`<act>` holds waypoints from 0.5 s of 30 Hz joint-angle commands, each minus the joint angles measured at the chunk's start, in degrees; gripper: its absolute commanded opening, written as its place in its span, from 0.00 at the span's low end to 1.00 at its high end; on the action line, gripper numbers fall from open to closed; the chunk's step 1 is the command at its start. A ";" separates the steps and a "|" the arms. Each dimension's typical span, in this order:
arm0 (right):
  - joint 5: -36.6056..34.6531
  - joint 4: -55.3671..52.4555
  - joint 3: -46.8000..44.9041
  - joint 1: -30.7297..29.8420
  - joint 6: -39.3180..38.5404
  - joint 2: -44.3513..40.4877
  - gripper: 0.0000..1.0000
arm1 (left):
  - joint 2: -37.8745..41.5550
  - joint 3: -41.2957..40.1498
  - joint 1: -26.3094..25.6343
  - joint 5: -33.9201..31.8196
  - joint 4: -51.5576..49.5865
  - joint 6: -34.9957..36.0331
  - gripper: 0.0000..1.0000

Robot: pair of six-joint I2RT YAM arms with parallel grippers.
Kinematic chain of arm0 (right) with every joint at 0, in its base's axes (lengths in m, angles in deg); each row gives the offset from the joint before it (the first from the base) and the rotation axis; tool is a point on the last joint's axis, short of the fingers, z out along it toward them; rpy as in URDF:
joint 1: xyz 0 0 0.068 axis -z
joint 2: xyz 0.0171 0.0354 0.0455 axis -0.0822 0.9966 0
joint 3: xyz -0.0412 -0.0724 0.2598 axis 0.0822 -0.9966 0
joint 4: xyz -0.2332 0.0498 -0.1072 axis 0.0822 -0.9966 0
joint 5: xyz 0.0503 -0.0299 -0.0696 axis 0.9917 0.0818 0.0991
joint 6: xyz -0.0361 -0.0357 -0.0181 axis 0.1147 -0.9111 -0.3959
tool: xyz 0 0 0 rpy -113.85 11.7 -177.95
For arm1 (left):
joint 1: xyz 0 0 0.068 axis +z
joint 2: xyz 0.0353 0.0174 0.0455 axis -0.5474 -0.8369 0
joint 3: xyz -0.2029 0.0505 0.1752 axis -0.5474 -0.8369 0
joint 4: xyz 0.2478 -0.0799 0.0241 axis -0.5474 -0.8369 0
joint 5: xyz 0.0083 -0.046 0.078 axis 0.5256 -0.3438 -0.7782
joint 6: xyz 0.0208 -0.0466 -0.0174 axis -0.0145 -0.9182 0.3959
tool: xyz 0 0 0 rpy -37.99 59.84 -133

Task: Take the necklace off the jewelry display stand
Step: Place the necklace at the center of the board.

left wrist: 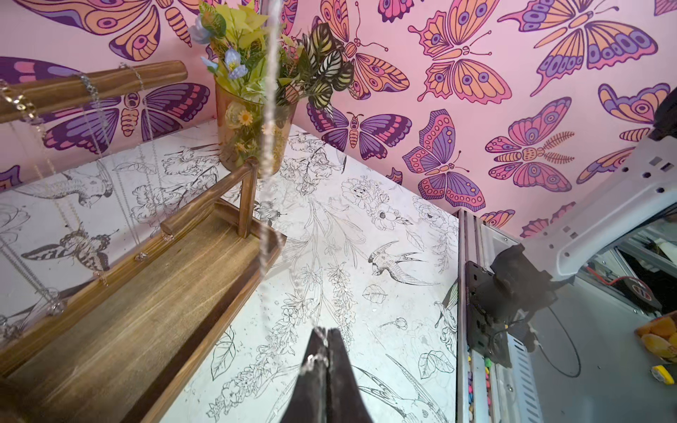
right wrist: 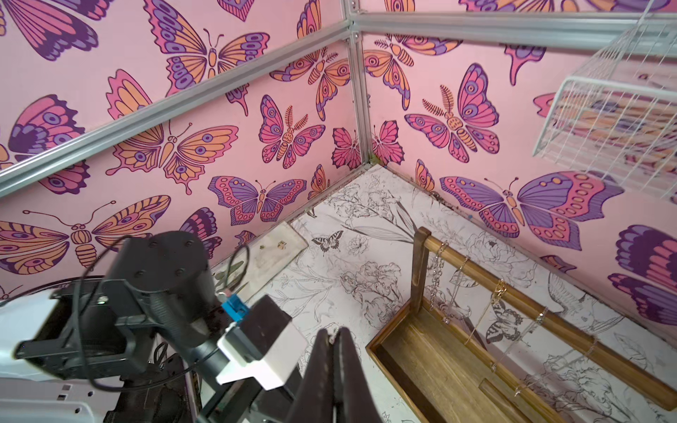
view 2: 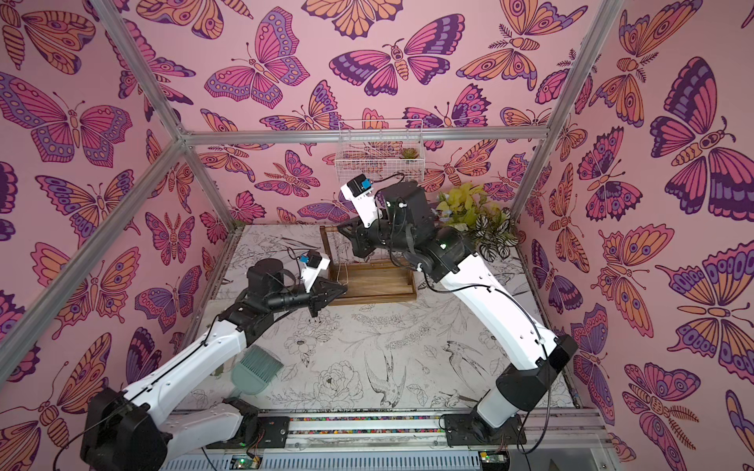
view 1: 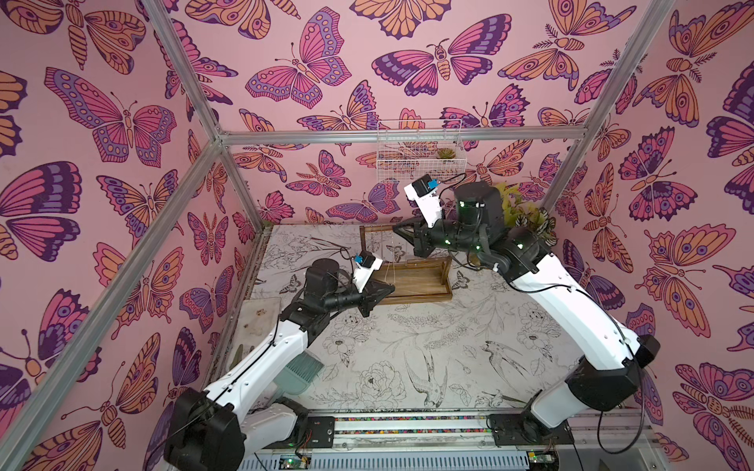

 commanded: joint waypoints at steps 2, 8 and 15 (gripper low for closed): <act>1.84 4.54 -3.23 -1.11 3.16 0.05 0.00 | 5.95 -5.25 -1.80 -5.06 -5.40 -4.26 0.00; 2.90 6.90 -7.45 -1.06 4.64 1.02 0.00 | 12.36 -8.95 -3.19 -9.17 -12.58 -7.63 0.00; 4.68 10.85 -12.84 -1.18 6.85 2.36 0.00 | 17.91 -11.49 -6.18 -15.59 -20.31 -13.42 0.00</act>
